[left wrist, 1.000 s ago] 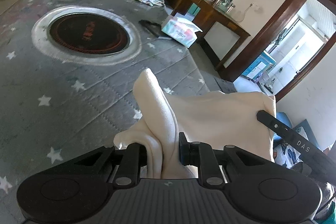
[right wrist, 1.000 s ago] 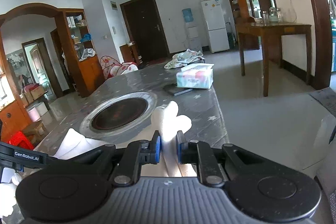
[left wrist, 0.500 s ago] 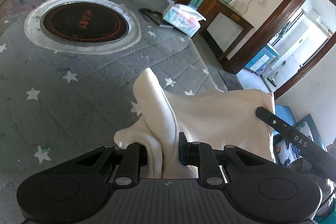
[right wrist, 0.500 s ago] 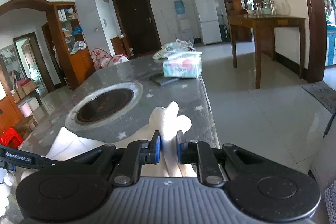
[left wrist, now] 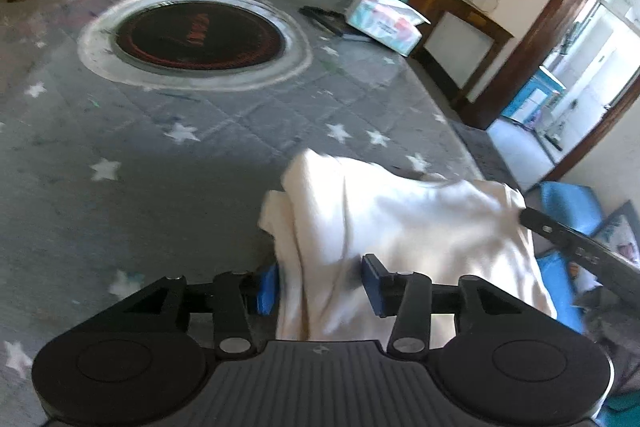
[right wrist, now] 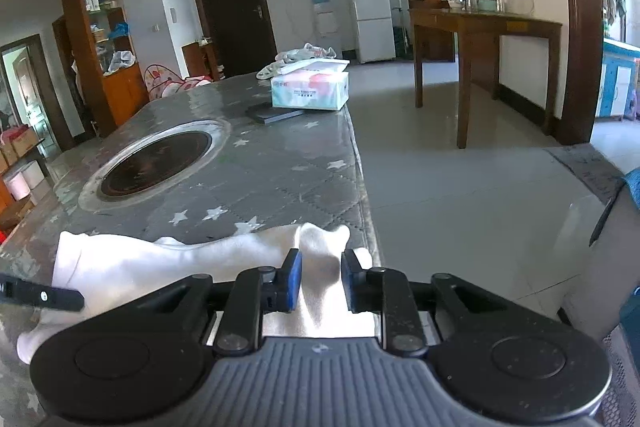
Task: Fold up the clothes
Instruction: 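Lay the folded half down and open both grippers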
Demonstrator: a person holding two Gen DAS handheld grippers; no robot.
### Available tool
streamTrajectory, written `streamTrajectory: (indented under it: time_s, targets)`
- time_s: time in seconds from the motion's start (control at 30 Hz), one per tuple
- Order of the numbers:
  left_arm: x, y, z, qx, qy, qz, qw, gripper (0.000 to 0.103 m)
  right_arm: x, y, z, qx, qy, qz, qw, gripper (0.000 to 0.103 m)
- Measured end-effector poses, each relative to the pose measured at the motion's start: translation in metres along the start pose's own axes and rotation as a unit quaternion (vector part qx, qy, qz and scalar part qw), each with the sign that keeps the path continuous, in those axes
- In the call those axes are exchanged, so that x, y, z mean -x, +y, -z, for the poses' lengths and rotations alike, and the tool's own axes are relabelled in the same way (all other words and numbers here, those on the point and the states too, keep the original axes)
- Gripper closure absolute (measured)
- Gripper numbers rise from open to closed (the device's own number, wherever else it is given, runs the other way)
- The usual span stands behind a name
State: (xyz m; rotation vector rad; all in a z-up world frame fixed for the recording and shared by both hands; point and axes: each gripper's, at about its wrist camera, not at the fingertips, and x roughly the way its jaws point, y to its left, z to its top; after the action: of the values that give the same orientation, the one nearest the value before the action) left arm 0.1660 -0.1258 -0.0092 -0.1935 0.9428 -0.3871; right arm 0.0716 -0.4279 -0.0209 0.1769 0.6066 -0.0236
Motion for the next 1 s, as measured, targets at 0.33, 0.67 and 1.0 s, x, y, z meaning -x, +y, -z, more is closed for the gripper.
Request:
streamTrajectory:
  time_s: [0.33, 0.67, 1.0]
  targets:
    - [0.008, -0.002, -0.018, -0.002, -0.041, -0.025, 0.9988, 0.057, -0.004, 0.022, -0.009, 0.033, -0.012, -0.032, 0.999, 0.071]
    - [-0.017, -0.009, -0.032, -0.007, -0.033, -0.027, 0.9991, 0.057, -0.037, 0.035, -0.008, 0.052, 0.015, -0.04, 0.998, 0.07]
    - [-0.032, 0.0, -0.032, -0.002, -0.019, -0.031, 0.9993, 0.055, -0.053, 0.034, -0.002, 0.052, 0.025, -0.042, 0.997, 0.063]
